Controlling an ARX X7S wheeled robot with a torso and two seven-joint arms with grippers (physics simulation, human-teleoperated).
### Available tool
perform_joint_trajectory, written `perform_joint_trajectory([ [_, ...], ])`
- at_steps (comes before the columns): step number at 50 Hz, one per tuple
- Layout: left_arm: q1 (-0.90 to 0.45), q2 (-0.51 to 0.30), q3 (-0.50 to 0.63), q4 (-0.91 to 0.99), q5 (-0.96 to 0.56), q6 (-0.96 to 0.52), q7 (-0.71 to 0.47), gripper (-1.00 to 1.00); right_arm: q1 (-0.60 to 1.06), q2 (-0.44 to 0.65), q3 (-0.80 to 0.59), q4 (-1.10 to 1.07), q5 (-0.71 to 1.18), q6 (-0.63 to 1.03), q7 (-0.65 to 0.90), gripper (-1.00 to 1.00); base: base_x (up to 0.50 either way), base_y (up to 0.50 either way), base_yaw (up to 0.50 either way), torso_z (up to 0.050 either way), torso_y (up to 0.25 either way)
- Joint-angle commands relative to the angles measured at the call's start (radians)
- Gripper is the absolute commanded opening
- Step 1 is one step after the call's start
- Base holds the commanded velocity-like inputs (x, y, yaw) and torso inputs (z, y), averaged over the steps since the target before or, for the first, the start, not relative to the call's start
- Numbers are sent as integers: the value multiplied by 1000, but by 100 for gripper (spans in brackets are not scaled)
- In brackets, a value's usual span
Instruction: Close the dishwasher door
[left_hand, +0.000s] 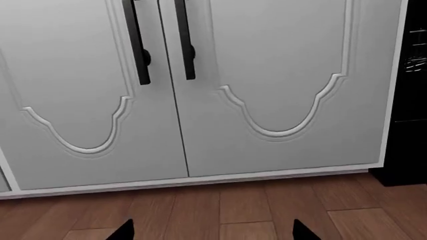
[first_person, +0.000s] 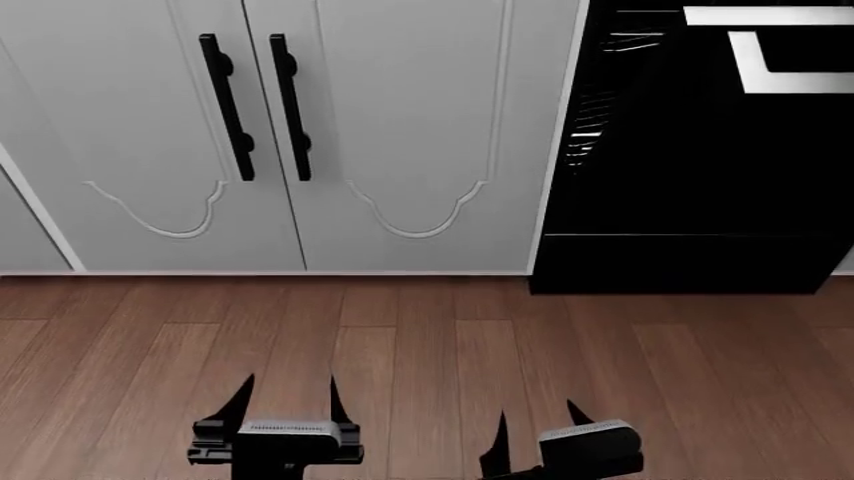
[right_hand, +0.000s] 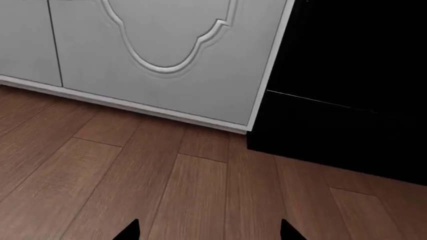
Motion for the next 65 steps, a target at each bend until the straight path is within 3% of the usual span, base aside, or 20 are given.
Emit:
perform_joint_trajectory([
  [1,1,-3,5,-1,-5,7,-2,100,-2,3,-4,-8,3,5,7,100,0,0,0,-50,0],
  [45,-4,-6,3,1,-40,31,-22,100,7,0,0,2,20,9,49,100,0,0,0,-46,-1],
  [53,12,-2,-8,98,-78,-66,-55,100,-9,-3,39,-94,65,-21,68,100,0,0,0,0,0],
  [65,-1,-19,12,104,-21,-10,-64,100,-1,-5,56,-149,142,-9,44,100,0,0,0,0,0],
])
